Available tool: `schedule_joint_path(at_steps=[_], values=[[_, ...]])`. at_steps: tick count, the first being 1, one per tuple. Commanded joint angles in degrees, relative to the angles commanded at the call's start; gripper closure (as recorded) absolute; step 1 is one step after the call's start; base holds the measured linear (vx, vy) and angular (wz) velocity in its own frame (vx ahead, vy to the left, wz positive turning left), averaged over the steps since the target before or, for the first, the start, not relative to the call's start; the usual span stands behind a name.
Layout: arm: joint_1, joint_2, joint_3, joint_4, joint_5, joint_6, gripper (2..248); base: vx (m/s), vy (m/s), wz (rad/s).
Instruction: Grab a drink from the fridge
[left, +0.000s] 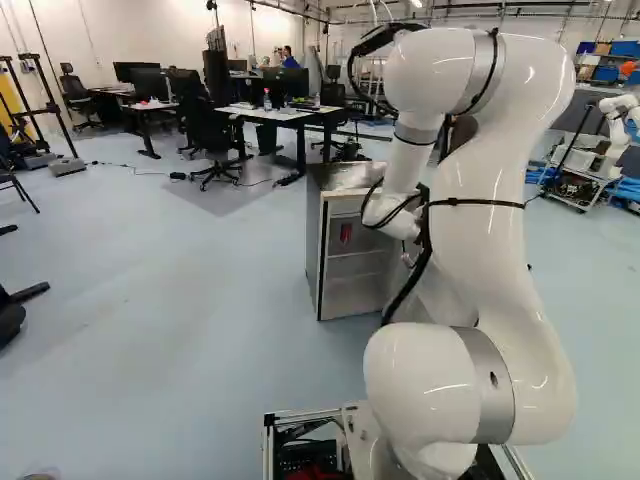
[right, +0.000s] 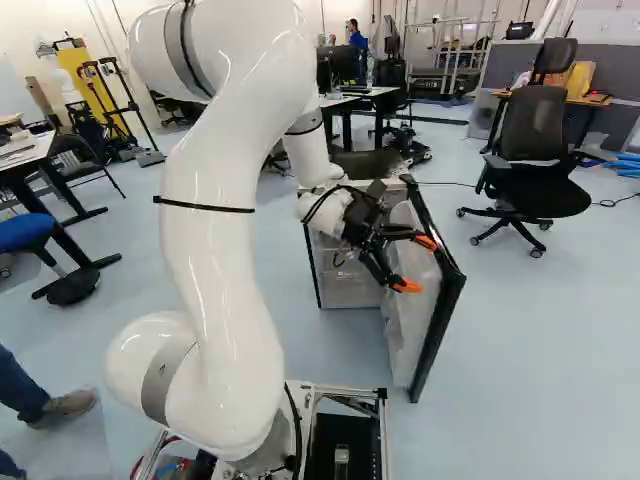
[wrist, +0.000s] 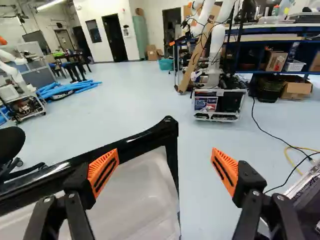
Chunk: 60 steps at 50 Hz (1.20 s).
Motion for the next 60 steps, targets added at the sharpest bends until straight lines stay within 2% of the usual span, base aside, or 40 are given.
schedule_joint_path(at_steps=[30, 47, 60], values=[[-8.0, -4.0, -9.0, 0.0, 0.0, 0.0, 3, 0.000, 0.000, 0.000], [-7.6, -3.1, -7.1, -0.6, 0.0, 0.0, 3, 0.000, 0.000, 0.000], [-5.8, -0.7, -1.9, -6.6, 0.0, 0.0, 3, 0.000, 0.000, 0.000]])
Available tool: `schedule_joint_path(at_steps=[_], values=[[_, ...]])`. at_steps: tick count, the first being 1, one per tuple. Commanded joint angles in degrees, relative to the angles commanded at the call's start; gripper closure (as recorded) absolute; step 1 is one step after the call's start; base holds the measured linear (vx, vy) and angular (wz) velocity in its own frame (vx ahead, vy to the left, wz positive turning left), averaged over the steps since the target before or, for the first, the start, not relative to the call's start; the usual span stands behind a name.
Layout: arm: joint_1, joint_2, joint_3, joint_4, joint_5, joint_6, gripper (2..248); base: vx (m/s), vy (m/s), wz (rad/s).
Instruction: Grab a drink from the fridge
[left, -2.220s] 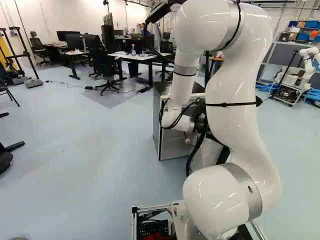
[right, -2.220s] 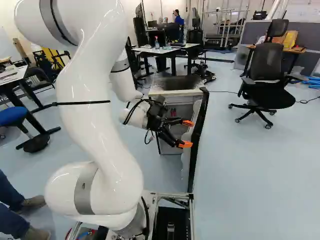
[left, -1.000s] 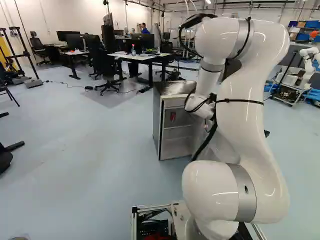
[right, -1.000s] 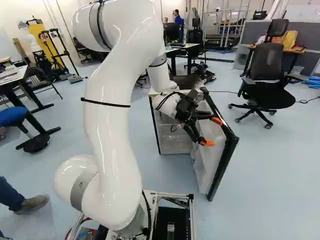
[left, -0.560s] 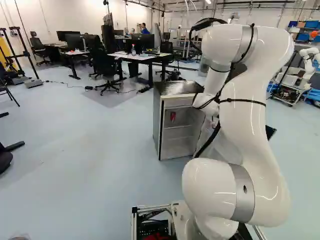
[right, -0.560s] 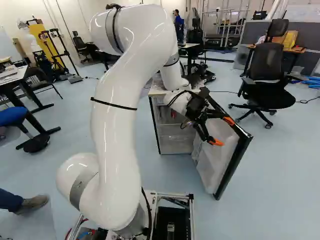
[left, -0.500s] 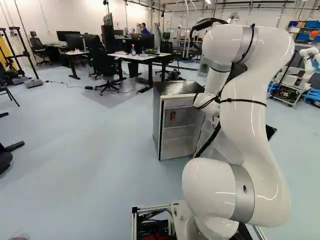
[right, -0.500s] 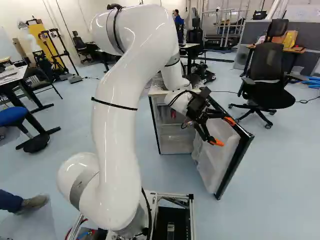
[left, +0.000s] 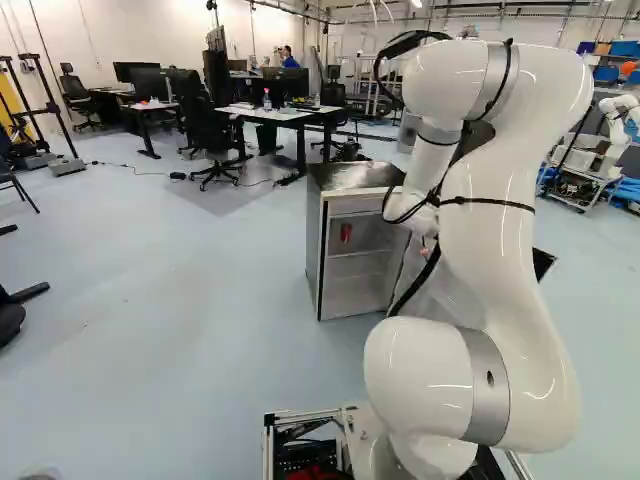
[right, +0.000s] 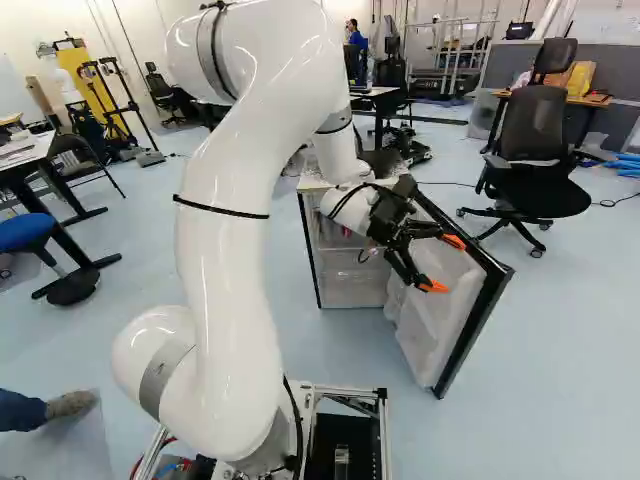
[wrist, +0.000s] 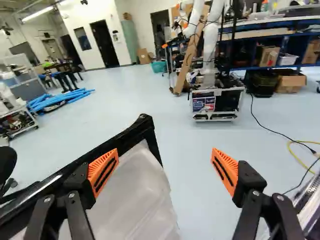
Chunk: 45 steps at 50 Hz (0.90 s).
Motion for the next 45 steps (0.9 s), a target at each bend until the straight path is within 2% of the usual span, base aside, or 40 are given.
schedule_joint_path(at_steps=[45], values=[[5.5, 10.4, 18.7, -27.0, 0.0, 0.0, 3, 0.000, 0.000, 0.000]])
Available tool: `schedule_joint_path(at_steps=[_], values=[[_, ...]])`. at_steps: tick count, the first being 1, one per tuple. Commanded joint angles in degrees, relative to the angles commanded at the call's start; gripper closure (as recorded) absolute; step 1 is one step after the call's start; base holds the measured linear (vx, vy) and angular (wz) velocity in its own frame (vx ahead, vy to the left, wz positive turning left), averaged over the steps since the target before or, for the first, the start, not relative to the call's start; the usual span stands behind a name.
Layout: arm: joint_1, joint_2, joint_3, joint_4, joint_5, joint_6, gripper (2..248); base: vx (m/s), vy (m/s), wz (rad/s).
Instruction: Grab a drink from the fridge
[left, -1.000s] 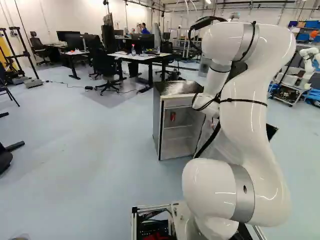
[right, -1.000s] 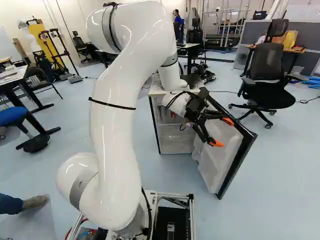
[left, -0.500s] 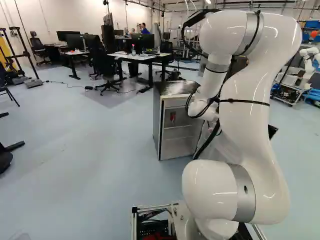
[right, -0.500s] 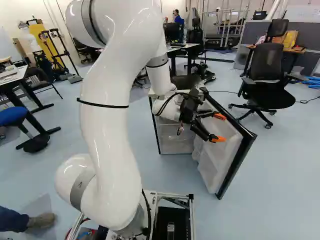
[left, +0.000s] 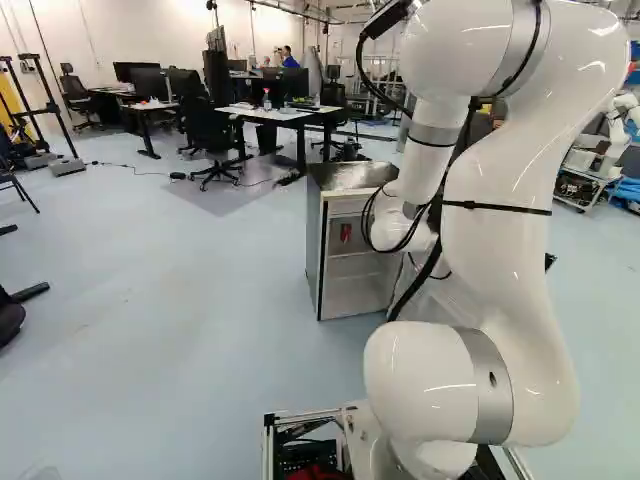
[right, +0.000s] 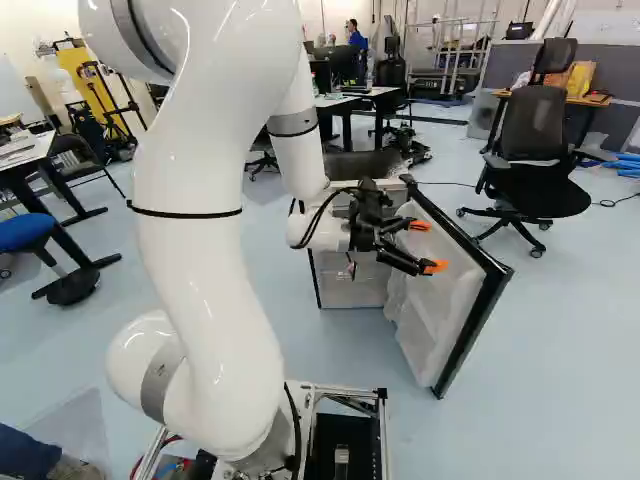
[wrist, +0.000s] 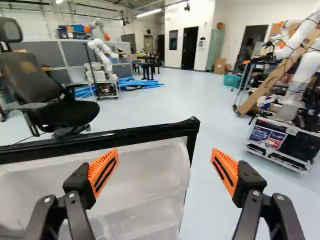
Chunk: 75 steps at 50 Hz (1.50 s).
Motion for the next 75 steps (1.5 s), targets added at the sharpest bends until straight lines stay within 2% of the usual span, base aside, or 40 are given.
schedule_joint_path(at_steps=[36, 61, 75], values=[[7.0, 8.5, 12.3, -21.7, -3.9, 0.0, 3, 0.000, 0.000, 0.000], [7.0, 3.9, 11.0, -36.8, -7.8, 0.0, 3, 0.000, 0.000, 0.000], [6.5, -0.4, 8.0, -45.2, -8.6, 0.0, 3, 0.000, 0.000, 0.000]])
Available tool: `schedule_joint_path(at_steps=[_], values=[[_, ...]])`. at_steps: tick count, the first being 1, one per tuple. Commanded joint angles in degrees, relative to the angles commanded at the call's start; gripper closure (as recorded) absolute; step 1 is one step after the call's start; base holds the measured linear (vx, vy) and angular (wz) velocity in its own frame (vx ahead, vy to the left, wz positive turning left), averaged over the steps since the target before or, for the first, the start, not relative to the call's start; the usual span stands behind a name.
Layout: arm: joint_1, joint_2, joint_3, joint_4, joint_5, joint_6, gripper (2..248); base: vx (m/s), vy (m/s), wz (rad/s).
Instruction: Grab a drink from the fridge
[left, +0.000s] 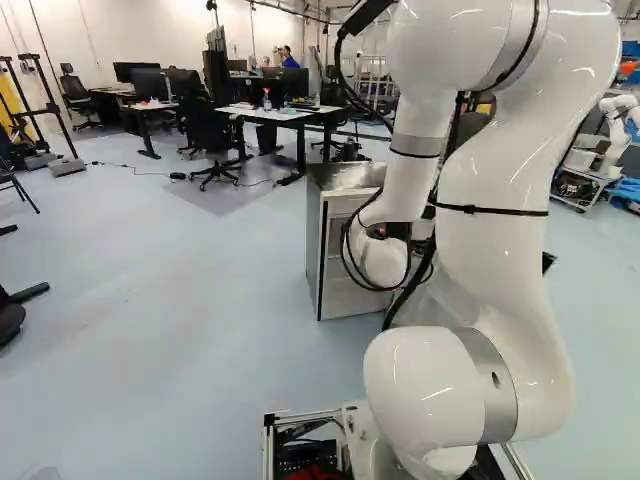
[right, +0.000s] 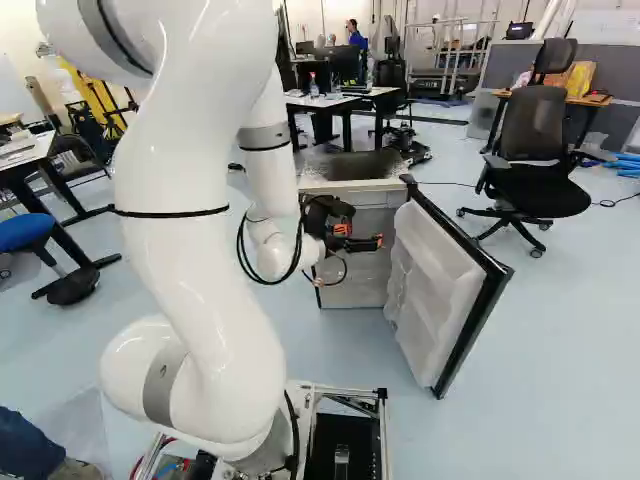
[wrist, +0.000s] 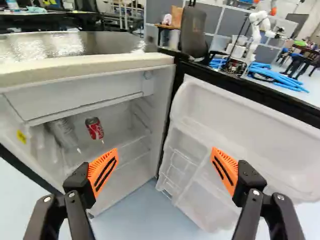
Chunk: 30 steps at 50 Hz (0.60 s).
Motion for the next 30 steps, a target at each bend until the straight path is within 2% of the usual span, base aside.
schedule_joint_path(at_steps=[30], values=[[-3.3, -11.4, -10.5, -18.1, -1.5, 0.0, 3, 0.000, 0.000, 0.000]])
